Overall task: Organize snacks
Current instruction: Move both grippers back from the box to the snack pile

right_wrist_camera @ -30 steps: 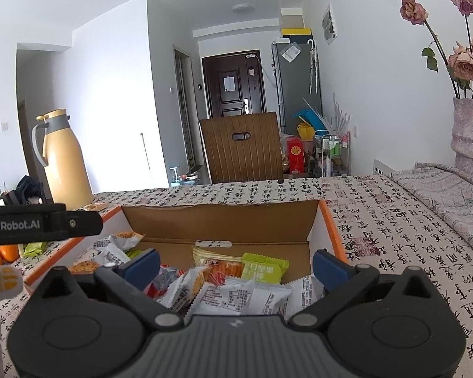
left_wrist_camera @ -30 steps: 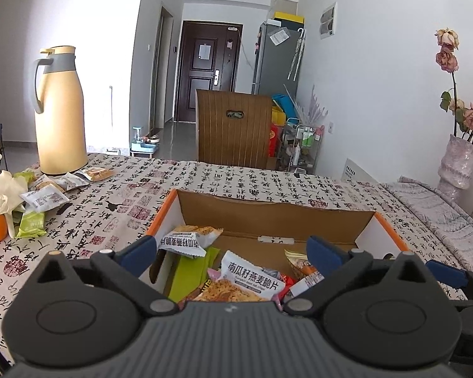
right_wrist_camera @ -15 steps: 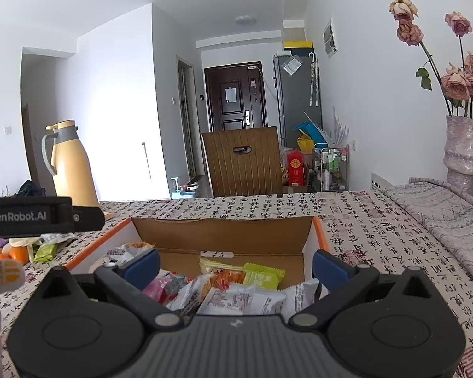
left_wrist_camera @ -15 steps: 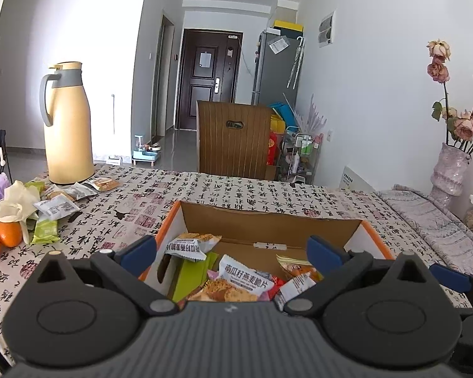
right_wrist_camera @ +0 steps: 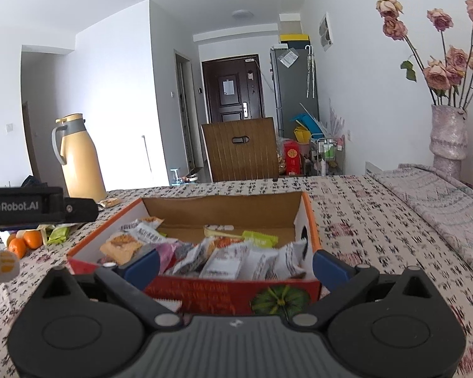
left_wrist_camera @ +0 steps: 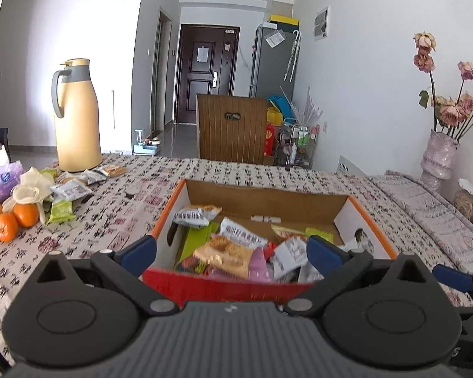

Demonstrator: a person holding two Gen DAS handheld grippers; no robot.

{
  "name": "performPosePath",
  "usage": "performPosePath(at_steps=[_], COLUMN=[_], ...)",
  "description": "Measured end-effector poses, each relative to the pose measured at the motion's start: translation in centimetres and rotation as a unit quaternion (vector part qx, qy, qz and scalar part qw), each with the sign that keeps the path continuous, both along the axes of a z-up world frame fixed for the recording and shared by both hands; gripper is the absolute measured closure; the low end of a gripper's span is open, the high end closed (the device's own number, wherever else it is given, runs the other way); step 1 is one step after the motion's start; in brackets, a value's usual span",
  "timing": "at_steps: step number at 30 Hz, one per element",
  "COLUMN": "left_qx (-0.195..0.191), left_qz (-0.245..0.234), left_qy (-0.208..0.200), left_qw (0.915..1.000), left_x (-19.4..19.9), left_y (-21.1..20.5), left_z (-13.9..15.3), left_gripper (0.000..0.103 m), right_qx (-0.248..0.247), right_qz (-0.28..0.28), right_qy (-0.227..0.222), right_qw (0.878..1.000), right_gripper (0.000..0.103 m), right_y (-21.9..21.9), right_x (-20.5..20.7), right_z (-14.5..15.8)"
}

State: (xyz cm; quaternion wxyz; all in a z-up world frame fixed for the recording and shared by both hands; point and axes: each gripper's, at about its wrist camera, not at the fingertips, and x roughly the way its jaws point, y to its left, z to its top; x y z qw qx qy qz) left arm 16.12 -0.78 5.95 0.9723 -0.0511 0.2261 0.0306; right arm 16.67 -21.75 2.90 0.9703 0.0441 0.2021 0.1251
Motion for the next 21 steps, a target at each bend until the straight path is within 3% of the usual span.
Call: performPosePath(at_steps=[21], left_qx=[0.014], left_qz=[-0.018], left_qy=[0.062], left_qw=[0.9978], left_x=[-6.1], left_y=[1.1], left_z=[-6.1], left_gripper=[0.000], right_qx=[0.002], right_qz=[-0.007], right_qy=[0.053], right_qw=[0.999], right_gripper=[0.000], right_y=[-2.6], right_x=[-6.0], right_z=[-3.4])
